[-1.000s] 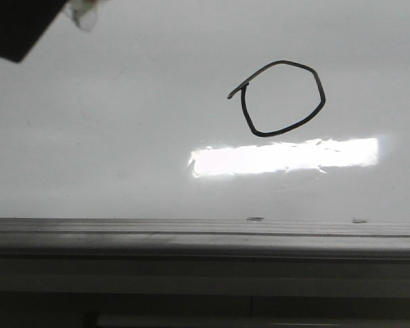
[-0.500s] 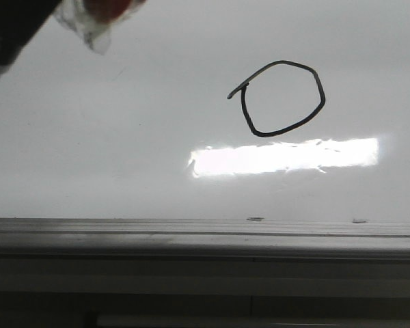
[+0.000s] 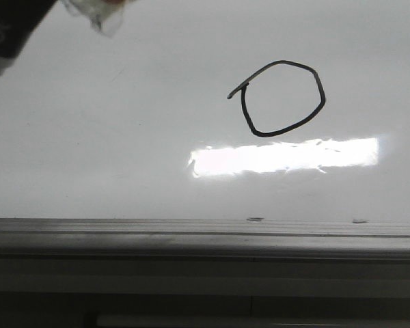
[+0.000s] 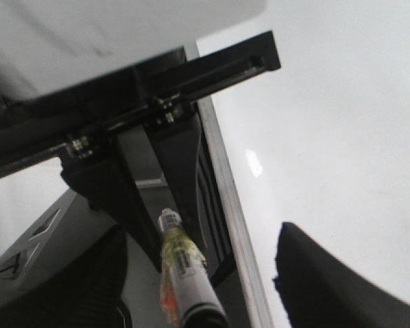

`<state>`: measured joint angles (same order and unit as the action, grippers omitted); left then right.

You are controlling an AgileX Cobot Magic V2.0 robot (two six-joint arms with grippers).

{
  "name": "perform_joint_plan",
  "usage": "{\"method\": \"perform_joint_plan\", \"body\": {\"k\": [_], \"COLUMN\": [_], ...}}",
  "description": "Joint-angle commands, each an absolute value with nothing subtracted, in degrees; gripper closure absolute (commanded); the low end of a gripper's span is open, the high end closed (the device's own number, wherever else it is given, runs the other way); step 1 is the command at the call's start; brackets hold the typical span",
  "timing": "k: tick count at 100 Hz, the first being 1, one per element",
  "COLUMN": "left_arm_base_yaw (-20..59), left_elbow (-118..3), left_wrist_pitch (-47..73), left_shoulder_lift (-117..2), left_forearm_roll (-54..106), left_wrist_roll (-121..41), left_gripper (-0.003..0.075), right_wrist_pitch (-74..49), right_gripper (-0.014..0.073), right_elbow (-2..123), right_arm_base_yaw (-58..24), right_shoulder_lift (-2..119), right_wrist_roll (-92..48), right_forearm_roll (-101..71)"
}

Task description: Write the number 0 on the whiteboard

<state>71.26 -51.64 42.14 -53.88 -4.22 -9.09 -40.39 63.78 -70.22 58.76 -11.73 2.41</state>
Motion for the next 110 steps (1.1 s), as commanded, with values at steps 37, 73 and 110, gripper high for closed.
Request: {"method": "perform_joint_plan", "body": {"k": [37, 73, 110], "left_arm_base_yaw": [54.96, 49.66, 49.66], "left_elbow": [-50.89, -49.92, -49.92], "left_wrist_pitch": [27.47, 15.12, 13.18], "left_shoulder_lift": [-53.73, -64.39, -74.92], "left_forearm_roll": [-25.32, -26.02, -26.72], "left_wrist_roll": [29.03, 38.21, 41.01], "left_gripper": [0.0740, 0.0740, 0.0740], "right_wrist_pitch": [-45.41, -46.70, -46.47], "right_gripper": [0.0498, 0.0661, 0.0661], "right_elbow": [64.70, 52.23, 48.40], "right_arm_base_yaw": [-66.14, -66.14, -66.14], "right_shoulder_lift": [44.34, 37.45, 37.10], "right_wrist_roll": [7.46, 13.05, 16.03], "right_forearm_roll": [21.17, 21.17, 21.45]}}
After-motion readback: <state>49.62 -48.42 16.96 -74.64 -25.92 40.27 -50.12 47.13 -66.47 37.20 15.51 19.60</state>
